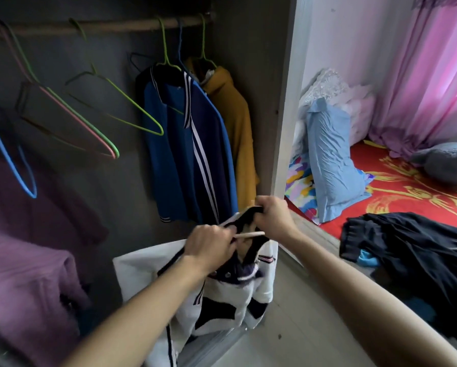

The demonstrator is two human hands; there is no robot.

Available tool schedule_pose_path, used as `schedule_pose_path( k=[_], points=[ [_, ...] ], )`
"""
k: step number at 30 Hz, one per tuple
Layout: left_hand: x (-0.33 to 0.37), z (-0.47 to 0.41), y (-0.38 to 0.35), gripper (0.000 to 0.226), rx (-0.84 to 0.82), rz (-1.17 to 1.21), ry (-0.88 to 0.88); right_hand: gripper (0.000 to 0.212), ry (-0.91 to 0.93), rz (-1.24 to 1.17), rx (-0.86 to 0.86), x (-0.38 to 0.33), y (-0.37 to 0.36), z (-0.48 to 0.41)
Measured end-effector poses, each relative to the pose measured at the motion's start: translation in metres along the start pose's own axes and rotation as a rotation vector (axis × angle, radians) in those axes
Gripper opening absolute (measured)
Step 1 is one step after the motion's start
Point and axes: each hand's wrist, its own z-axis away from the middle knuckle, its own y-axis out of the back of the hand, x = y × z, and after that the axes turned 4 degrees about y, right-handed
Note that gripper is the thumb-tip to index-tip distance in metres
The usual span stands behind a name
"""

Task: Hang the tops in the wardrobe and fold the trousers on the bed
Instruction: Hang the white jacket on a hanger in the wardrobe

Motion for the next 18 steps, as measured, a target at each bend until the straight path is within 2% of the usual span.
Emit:
schedule_pose_path(
  k=[2,4,7,11,13,14,15,17,18],
  points=[
    [-0.005,-0.001,-0.005,0.041,0.029,0.040,0.067,0.021,-0.096,-0.117,0.074,0.000,0.001,-0.007],
    [-0.033,-0.003,-0.006,0.052,0.093,0.185,0.239,0.019,-0.268,-0.186,0.106,0.019,0.017,-0.012],
    [-0.065,0.003,-0.010,0.063,0.077,0.315,0.417,0.012,-0.419,-0.255,-0.064,0.040,0.035,-0.014],
    [-0.064,0.004,-0.013,0.063,0.026,0.465,0.584,0.036,-0.311,0.029,-0.387,0.019,0.037,-0.021],
    [-0.063,0.001,-0.014,0.061,0.014,0.564,0.637,0.041,-0.245,0.092,-0.371,0.005,0.038,-0.026],
    [-0.064,-0.002,-0.014,0.060,0.023,0.606,0.648,0.039,-0.246,-0.007,-0.314,0.000,0.037,-0.029],
    [-0.065,-0.004,-0.012,0.059,0.036,0.647,0.654,0.034,-0.289,-0.225,-0.258,-0.003,0.034,-0.032],
    [-0.067,-0.009,-0.008,0.056,0.062,0.727,0.663,0.024,-0.396,-0.823,-0.225,-0.016,0.025,-0.032],
    [-0.068,-0.013,-0.004,0.052,0.084,0.787,0.675,0.022,-0.410,-1.076,-0.267,-0.022,0.021,-0.032]
  ],
)
